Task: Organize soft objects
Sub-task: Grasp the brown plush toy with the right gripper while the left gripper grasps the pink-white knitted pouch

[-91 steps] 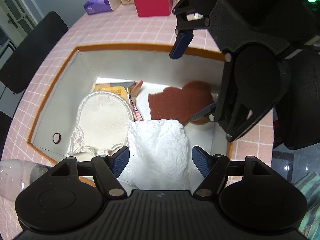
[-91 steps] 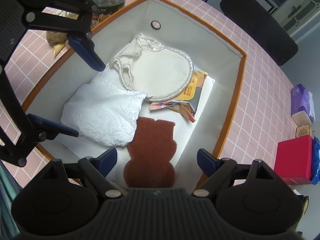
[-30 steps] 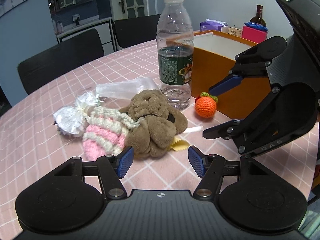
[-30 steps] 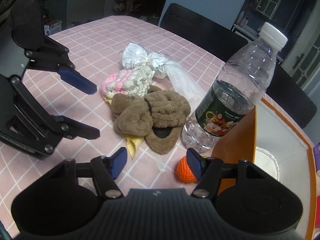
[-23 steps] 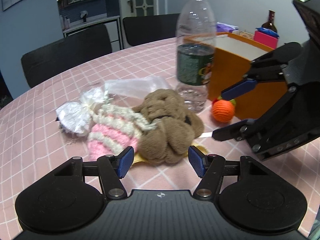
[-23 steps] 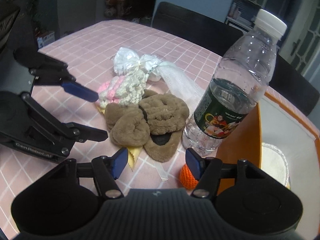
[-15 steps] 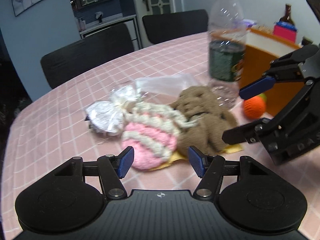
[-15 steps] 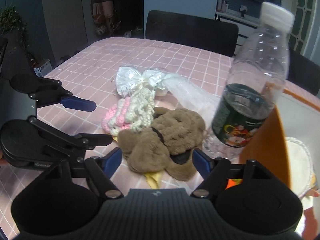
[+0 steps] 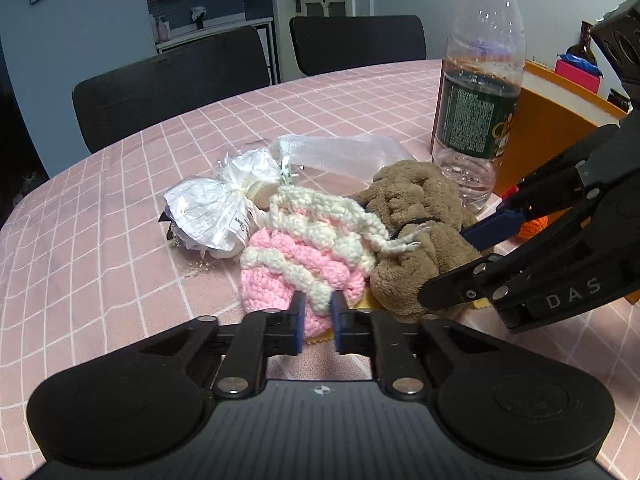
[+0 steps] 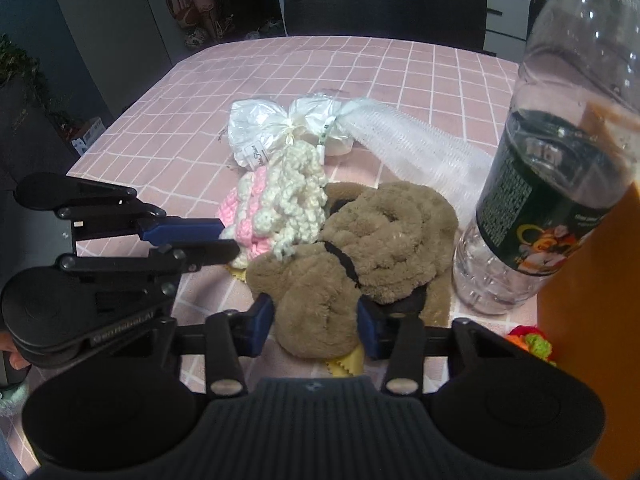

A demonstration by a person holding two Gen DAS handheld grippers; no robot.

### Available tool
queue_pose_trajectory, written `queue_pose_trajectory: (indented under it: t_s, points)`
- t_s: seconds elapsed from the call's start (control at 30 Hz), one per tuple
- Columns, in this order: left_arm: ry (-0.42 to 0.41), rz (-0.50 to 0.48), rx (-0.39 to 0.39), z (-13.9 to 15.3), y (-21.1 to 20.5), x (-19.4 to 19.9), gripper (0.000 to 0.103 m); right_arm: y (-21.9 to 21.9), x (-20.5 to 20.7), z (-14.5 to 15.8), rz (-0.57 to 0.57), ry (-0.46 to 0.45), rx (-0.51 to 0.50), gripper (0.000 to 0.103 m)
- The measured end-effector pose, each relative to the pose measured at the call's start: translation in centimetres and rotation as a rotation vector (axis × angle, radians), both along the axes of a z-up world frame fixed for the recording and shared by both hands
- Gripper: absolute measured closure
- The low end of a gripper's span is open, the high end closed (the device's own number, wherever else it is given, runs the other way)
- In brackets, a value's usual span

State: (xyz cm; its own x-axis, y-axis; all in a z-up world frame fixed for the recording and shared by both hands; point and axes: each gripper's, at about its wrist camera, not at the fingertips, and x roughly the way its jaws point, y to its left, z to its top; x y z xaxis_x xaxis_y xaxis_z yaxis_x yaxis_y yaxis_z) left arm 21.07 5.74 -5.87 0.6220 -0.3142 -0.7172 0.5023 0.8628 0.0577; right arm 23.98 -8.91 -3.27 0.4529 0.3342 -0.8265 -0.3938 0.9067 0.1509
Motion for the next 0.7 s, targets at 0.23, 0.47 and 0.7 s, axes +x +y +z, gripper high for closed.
queue_pose_trajectory:
  t_s: [0.23, 0.47, 0.7]
  points:
    - [-0.075, 0.048, 0.013, 2.0, -0.2, -1.1, 0.096, 0.0, -1.2, 2.9, 0.045, -0.078, -0.038, 0.078]
    - [-0.166, 0.112, 0.01, 6.0, 1.3, -3.4, 0.103, -0.8, -3.7, 6.3, 0.098, -0.141, -0.05, 0.079]
    - [-0.083, 0.085, 0.026, 5.6, 2.3, -7.4, 0.102, -2.6, -7.5, 5.0, 0.155, -0.061, -0.061, 0.078]
